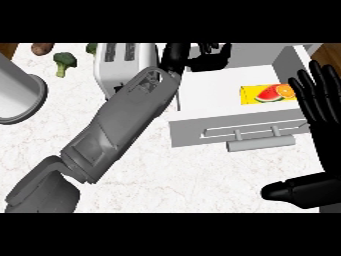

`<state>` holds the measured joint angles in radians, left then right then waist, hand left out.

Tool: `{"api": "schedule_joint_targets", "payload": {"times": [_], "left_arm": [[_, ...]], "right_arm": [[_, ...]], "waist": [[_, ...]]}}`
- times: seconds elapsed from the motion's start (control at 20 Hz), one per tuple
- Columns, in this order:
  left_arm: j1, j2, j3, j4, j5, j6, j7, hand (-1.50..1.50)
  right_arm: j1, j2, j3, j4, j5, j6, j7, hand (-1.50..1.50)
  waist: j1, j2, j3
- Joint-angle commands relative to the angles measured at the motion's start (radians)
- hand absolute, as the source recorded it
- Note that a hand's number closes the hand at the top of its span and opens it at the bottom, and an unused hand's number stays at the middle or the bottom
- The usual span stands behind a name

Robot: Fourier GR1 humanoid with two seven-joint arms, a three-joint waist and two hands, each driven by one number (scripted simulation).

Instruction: Pick up the cup, place it into the drawer and close the drawer

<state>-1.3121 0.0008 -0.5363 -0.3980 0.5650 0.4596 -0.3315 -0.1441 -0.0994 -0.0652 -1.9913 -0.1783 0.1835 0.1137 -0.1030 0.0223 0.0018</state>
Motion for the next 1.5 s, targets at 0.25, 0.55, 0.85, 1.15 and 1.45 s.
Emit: {"api": "schedule_joint_targets", "payload": {"times": [0.25,0.55,0.85,1.15,1.45], "left_arm": [[-0.004,-0.001,-0.052,-0.015,0.087,0.028,-0.011,-1.50],[0.004,-0.001,-0.011,-0.078,0.171,-0.035,-0.115,-1.50],[0.050,-0.001,0.045,-0.123,0.238,-0.081,-0.176,-1.50],[0.126,0.054,0.100,-0.250,0.219,-0.053,-0.130,-1.50],[0.326,0.197,0.119,-0.492,0.242,-0.043,-0.052,-1.50]], "right_arm": [[-0.032,0.008,0.006,-0.027,-0.041,0.001,0.031,-1.50],[-0.030,0.023,-0.001,0.010,-0.088,0.007,0.032,-1.50],[0.026,-0.015,-0.025,-0.080,-0.144,0.043,0.069,-1.50],[0.103,-0.084,0.005,-0.136,-0.073,0.142,0.036,1.50],[0.120,-0.189,-0.076,-0.096,-0.050,0.221,0.006,1.50]], "waist": [[-0.026,0.006,0.000],[0.027,-0.004,-0.001],[0.063,-0.016,-0.002],[0.107,-0.030,-0.002],[0.133,-0.035,-0.002]]}}
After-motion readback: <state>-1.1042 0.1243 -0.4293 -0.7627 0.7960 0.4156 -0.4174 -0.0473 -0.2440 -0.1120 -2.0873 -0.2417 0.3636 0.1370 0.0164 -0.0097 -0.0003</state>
